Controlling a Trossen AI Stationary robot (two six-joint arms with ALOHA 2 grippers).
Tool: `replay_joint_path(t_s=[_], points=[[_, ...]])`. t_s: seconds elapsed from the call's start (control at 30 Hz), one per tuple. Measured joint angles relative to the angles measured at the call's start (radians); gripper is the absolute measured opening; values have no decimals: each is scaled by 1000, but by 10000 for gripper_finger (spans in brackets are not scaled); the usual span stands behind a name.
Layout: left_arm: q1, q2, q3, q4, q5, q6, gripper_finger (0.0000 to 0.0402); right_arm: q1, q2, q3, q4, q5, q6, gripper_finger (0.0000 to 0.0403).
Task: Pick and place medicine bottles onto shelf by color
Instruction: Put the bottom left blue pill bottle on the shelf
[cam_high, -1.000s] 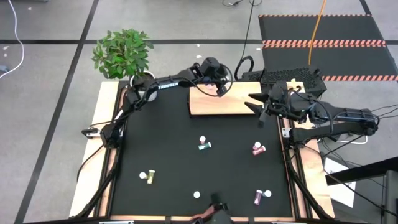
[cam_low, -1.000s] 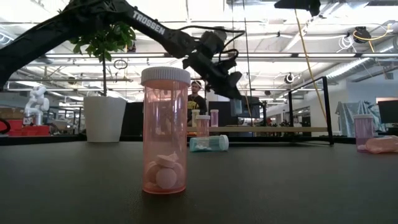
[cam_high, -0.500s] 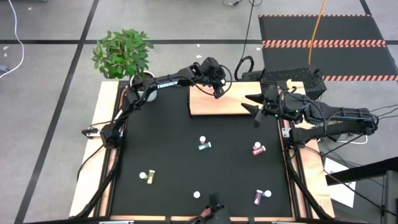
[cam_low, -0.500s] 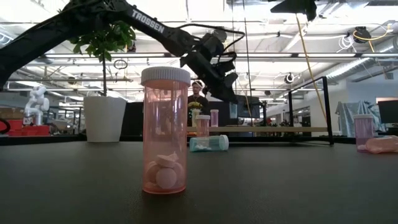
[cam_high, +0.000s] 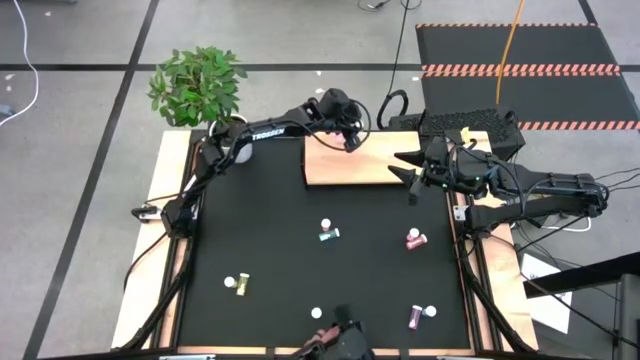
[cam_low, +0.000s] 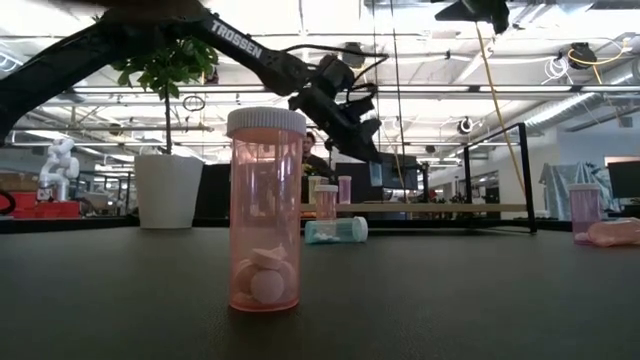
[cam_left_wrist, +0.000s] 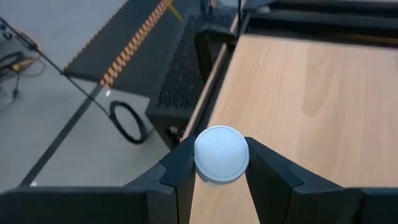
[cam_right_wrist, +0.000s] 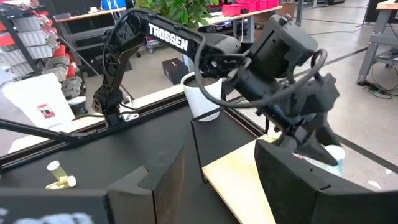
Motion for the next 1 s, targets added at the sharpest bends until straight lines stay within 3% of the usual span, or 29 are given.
replay_joint_path(t_s=[1.0], points=[[10,42,-1,-22,23,-6,136,0,0,0,-4,-1,45,189]])
